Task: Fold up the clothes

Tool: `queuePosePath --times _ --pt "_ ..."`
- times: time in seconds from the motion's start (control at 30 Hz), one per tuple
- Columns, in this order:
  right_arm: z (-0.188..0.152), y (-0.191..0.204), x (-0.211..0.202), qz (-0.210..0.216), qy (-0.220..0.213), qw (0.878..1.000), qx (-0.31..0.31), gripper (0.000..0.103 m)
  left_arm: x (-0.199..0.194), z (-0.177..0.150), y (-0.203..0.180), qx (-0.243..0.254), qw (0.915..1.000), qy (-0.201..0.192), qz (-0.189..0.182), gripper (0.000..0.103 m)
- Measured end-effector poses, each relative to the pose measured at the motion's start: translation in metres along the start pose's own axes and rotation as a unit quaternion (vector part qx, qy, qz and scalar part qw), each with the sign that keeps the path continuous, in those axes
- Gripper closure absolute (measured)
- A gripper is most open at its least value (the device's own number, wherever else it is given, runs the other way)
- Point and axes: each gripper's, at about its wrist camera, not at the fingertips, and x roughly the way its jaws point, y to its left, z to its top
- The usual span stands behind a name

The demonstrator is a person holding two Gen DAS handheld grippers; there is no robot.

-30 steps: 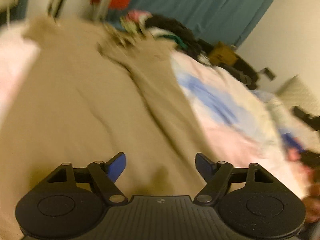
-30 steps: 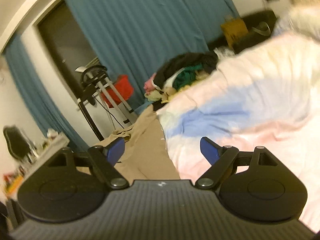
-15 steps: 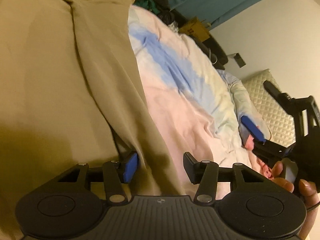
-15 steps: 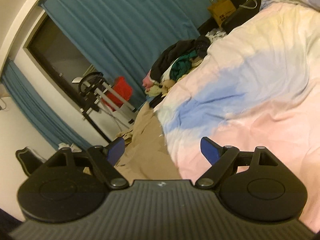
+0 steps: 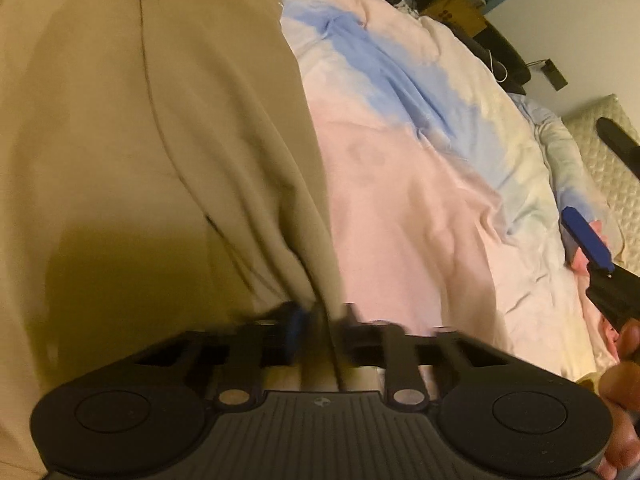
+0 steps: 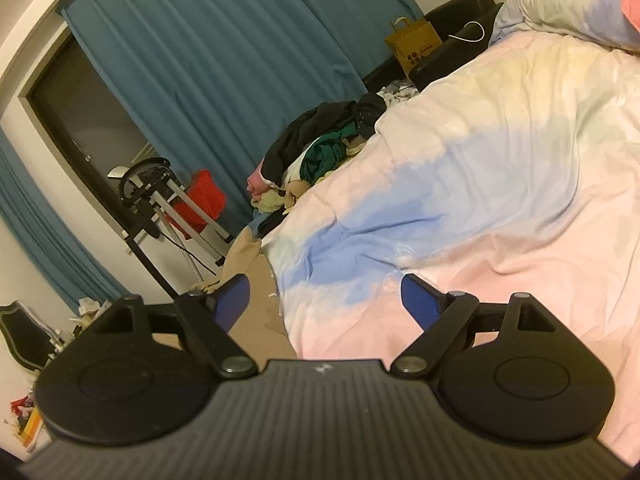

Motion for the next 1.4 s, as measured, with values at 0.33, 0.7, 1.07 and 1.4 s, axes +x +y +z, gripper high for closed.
queuePosePath --times 0.33,0.7,1.07,1.4 --pt "-0.004 0.004 -0.001 0.007 0.013 1.000 -0.004 0.018 -0.098 -0.007 0.044 -0.045 0.9943 -0.034 -0.091 0.101" --pt "-0.022 0.038 -0.001 0.018 0.043 0.997 -0.061 0.018 -0.107 -0.017 0.111 -0.054 0.9984 0.006 0.017 0.100" --pt "-0.045 0.073 0.016 0.018 0.065 0.989 -0.134 0.019 -0.144 0.083 0.123 -0.044 0.9949 -0.090 -0.013 0.037" --pt "-0.070 0.100 0.055 0.015 0.086 0.977 -0.194 0.019 -0.047 0.226 0.155 -0.076 0.9723 -0.215 0.052 0.040"
